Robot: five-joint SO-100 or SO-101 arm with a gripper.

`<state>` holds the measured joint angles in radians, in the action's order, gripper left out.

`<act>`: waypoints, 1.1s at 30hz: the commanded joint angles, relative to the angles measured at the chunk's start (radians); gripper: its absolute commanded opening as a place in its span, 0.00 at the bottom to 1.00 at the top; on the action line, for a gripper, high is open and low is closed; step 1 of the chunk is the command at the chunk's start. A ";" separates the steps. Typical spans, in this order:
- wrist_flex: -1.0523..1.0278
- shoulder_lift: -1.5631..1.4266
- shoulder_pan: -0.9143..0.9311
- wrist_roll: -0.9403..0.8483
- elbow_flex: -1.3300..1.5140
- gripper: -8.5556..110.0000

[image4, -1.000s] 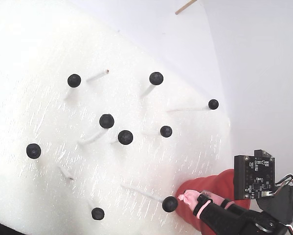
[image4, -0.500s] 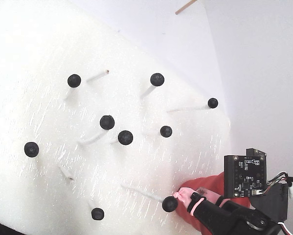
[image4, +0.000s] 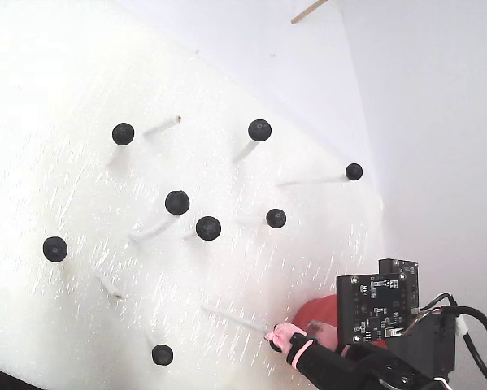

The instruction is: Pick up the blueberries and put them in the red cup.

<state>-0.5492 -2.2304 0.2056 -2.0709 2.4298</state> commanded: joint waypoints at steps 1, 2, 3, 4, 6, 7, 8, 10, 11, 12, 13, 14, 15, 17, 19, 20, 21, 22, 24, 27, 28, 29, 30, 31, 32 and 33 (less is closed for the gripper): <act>0.032 0.005 0.003 -0.014 -0.012 0.22; 0.038 0.009 0.006 -0.018 -0.011 0.22; 0.043 0.012 0.008 -0.023 -0.008 0.22; 0.051 0.014 0.009 -0.026 -0.002 0.22; 0.061 0.015 0.012 -0.034 0.006 0.22; 0.066 0.015 0.014 -0.038 0.008 0.23; 0.067 0.015 0.015 -0.040 0.009 0.23; 0.069 0.017 0.017 -0.043 0.011 0.23; 0.071 0.018 0.018 -0.046 0.012 0.23; 0.075 0.021 0.020 -0.048 0.015 0.23; 0.080 0.023 0.020 -0.051 0.018 0.23; 0.084 0.025 0.020 -0.052 0.020 0.23; 0.089 0.028 0.021 -0.055 0.025 0.23; 0.100 0.035 0.021 -0.057 0.029 0.23; 0.106 0.043 0.021 -0.057 0.035 0.23; 0.107 0.043 0.020 -0.057 0.038 0.23; 0.109 0.043 0.018 -0.057 0.041 0.23; 0.110 0.041 0.018 -0.057 0.043 0.23; 0.115 0.041 0.018 -0.058 0.044 0.23; 0.120 0.044 0.021 -0.066 0.048 0.23; 0.120 0.044 0.021 -0.067 0.049 0.23; 0.120 0.044 0.021 -0.071 0.051 0.23; 0.121 0.044 0.021 -0.072 0.052 0.23; 0.123 0.044 0.023 -0.072 0.054 0.23; 0.124 0.046 0.025 -0.075 0.054 0.23; 0.126 0.046 0.026 -0.077 0.057 0.23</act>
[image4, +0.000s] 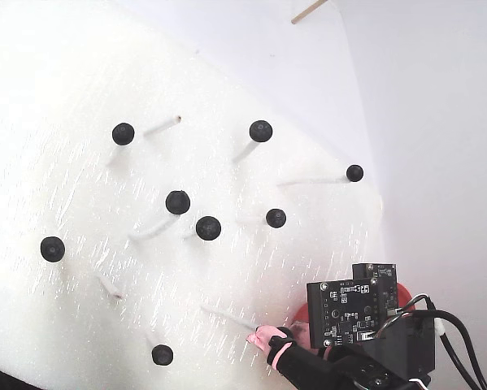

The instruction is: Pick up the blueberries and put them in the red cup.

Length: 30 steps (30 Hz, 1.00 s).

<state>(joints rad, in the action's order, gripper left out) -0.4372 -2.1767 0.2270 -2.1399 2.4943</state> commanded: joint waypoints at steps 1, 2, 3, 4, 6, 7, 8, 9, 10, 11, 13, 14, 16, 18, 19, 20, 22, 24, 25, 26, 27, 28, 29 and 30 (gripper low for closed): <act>0.015 -0.006 0.005 -0.009 -0.006 0.23; 0.015 -0.008 0.005 -0.012 -0.003 0.23; 0.015 -0.009 0.006 -0.012 0.000 0.23; 0.015 -0.009 0.006 -0.014 0.000 0.23; 0.017 -0.008 0.006 -0.014 0.000 0.23; 0.017 -0.008 0.006 -0.014 0.002 0.23; 0.018 -0.006 0.008 -0.014 0.002 0.23; 0.020 -0.003 0.008 -0.014 0.003 0.23; 0.023 0.000 0.008 -0.014 0.003 0.23; 0.028 0.002 0.008 -0.014 0.005 0.23; 0.031 0.006 0.008 -0.012 0.006 0.23; 0.032 0.006 0.008 -0.012 0.006 0.23; 0.032 0.008 0.008 -0.012 0.008 0.23; 0.034 0.008 0.008 -0.014 0.011 0.23; 0.034 0.006 0.008 -0.012 0.011 0.23; 0.034 0.005 0.008 -0.011 0.011 0.22; 0.034 0.003 0.006 -0.009 0.012 0.22; 0.034 0.005 0.005 -0.009 0.012 0.22; 0.034 0.003 0.005 -0.009 0.015 0.22; 0.034 0.000 0.005 -0.009 0.018 0.21; 0.034 -0.003 0.005 -0.009 0.020 0.21; 0.034 -0.003 0.005 -0.009 0.021 0.21; 0.034 -0.005 0.005 -0.009 0.021 0.21; 0.034 -0.006 0.005 -0.009 0.021 0.21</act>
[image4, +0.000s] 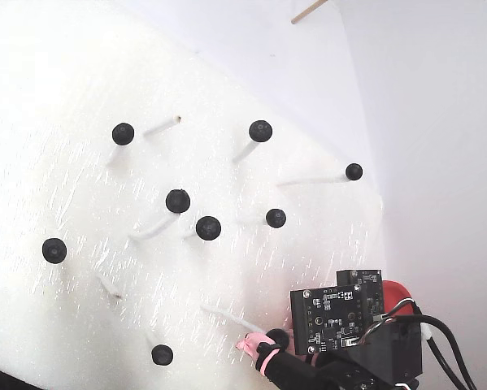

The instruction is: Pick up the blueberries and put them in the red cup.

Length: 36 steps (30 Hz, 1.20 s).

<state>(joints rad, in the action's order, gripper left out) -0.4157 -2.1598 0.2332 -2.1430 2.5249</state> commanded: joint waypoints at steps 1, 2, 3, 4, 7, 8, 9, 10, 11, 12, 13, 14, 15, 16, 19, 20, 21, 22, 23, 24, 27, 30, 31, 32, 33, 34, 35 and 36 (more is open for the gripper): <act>0.012 -0.023 -0.002 -0.005 -0.009 0.21; 0.012 -0.025 -0.002 -0.005 -0.009 0.21; 0.012 -0.026 -0.002 -0.005 -0.009 0.20; 0.012 -0.028 -0.002 -0.003 -0.009 0.20; 0.011 -0.035 -0.002 0.002 -0.012 0.20; 0.011 -0.040 -0.002 0.003 -0.012 0.20; 0.009 -0.044 -0.002 0.003 -0.014 0.20; 0.006 -0.049 -0.002 0.005 -0.017 0.20; -0.002 -0.054 -0.002 0.008 -0.018 0.20; -0.012 -0.063 -0.002 0.008 -0.023 0.20; -0.020 -0.072 -0.003 0.011 -0.025 0.19; -0.031 -0.084 -0.003 0.014 -0.029 0.19; -0.040 -0.092 -0.005 0.015 -0.032 0.19; -0.046 -0.100 -0.006 0.018 -0.035 0.19; -0.074 -0.117 -0.012 0.031 -0.054 0.19; -0.083 -0.124 -0.014 0.034 -0.058 0.19; -0.089 -0.132 -0.014 0.038 -0.064 0.18; -0.092 -0.135 -0.015 0.040 -0.067 0.18; -0.095 -0.137 -0.015 0.041 -0.071 0.18; -0.098 -0.137 -0.015 0.043 -0.074 0.18; -0.104 -0.150 -0.014 0.044 -0.080 0.18; -0.132 -0.169 -0.011 0.051 -0.104 0.18; -0.137 -0.172 -0.008 0.052 -0.109 0.18; -0.140 -0.173 -0.006 0.055 -0.115 0.18; -0.144 -0.173 -0.003 0.058 -0.121 0.18; -0.150 -0.173 0.002 0.058 -0.127 0.18; -0.152 -0.175 0.005 0.058 -0.132 0.18; -0.153 -0.178 0.009 0.058 -0.135 0.18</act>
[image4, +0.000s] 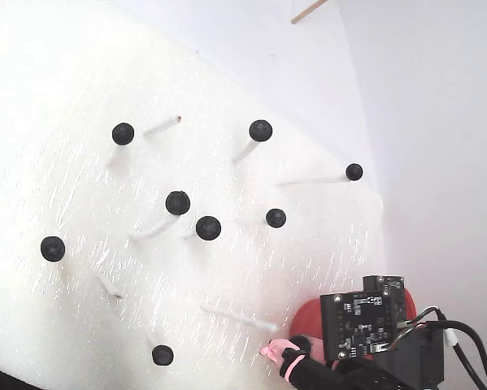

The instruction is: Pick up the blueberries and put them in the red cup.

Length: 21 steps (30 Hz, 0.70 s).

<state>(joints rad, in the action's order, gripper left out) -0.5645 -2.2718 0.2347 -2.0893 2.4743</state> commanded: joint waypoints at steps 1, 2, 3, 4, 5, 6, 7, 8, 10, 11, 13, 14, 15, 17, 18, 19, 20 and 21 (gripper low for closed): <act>-0.006 -0.066 0.014 0.005 -0.087 0.18; -0.008 -0.067 0.018 0.005 -0.092 0.18; -0.009 -0.067 0.023 0.006 -0.097 0.18; -0.012 -0.067 0.029 0.008 -0.101 0.18; -0.017 -0.067 0.034 0.008 -0.109 0.18; -0.021 -0.067 0.040 0.011 -0.118 0.18; -0.028 -0.067 0.044 0.012 -0.127 0.18; -0.034 -0.066 0.052 0.015 -0.135 0.18; -0.043 -0.067 0.066 0.017 -0.147 0.18; -0.048 -0.069 0.072 0.020 -0.153 0.18; -0.060 -0.069 0.083 0.025 -0.169 0.18; -0.069 -0.069 0.087 0.028 -0.178 0.18; -0.075 -0.069 0.094 0.029 -0.186 0.18; -0.087 -0.074 0.109 0.035 -0.201 0.18; -0.097 -0.075 0.117 0.035 -0.209 0.18; -0.100 -0.077 0.123 0.038 -0.216 0.18; -0.104 -0.077 0.129 0.041 -0.222 0.18; -0.110 -0.075 0.137 0.043 -0.229 0.18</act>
<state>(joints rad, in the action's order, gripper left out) -0.6642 -2.2718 0.3620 -2.0571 2.3424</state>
